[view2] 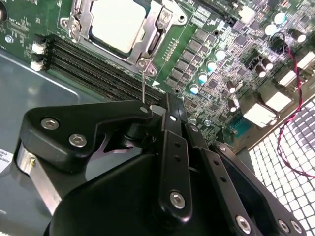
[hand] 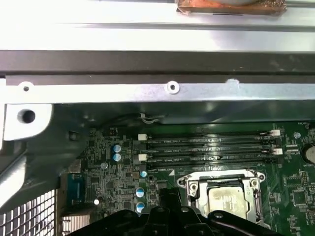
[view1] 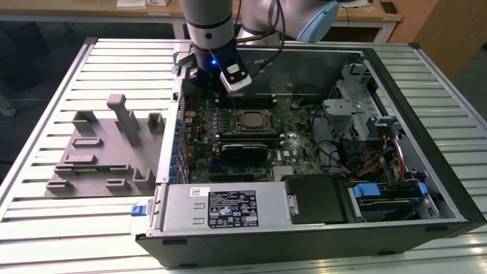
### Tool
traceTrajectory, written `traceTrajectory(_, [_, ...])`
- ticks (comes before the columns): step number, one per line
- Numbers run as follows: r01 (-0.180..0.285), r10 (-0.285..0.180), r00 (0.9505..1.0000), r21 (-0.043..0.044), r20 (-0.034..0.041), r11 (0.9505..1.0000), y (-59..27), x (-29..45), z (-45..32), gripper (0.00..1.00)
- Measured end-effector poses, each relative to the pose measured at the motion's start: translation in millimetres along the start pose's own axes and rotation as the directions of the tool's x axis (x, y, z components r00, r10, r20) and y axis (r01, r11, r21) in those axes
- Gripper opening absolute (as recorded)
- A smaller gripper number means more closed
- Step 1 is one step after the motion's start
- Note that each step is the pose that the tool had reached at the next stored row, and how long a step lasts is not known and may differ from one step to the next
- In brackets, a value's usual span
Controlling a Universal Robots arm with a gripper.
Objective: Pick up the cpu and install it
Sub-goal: 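Install the first cpu locking lever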
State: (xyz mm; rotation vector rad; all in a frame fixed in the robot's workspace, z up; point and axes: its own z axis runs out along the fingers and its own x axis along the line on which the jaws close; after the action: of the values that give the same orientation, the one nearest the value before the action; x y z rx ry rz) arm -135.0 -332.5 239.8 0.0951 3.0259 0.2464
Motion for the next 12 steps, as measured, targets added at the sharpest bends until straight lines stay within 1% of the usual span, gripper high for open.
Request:
traceTrajectory(2, [-0.001, 0.001, 1.0000, -0.0078, -0.0005, 1.0000, -0.3, 0.5, -0.1, 0.11])
traceTrajectory(4, [-0.002, 0.002, 1.0000, -0.0189, -0.0011, 0.9998, -0.4, 0.7, -0.1, 0.11])
traceTrajectory(7, [-0.004, 0.004, 1.0000, -0.0399, -0.0023, 0.9992, -0.5, 0.7, -0.1, 0.11])
traceTrajectory(8, [-0.005, 0.005, 1.0000, -0.0436, -0.0025, 0.9990, -0.5, 0.7, -0.2, 0.11])
traceTrajectory(12, [-0.006, 0.006, 1.0000, -0.0532, -0.0032, 0.9986, -0.4, 0.7, -0.4, 0.11])
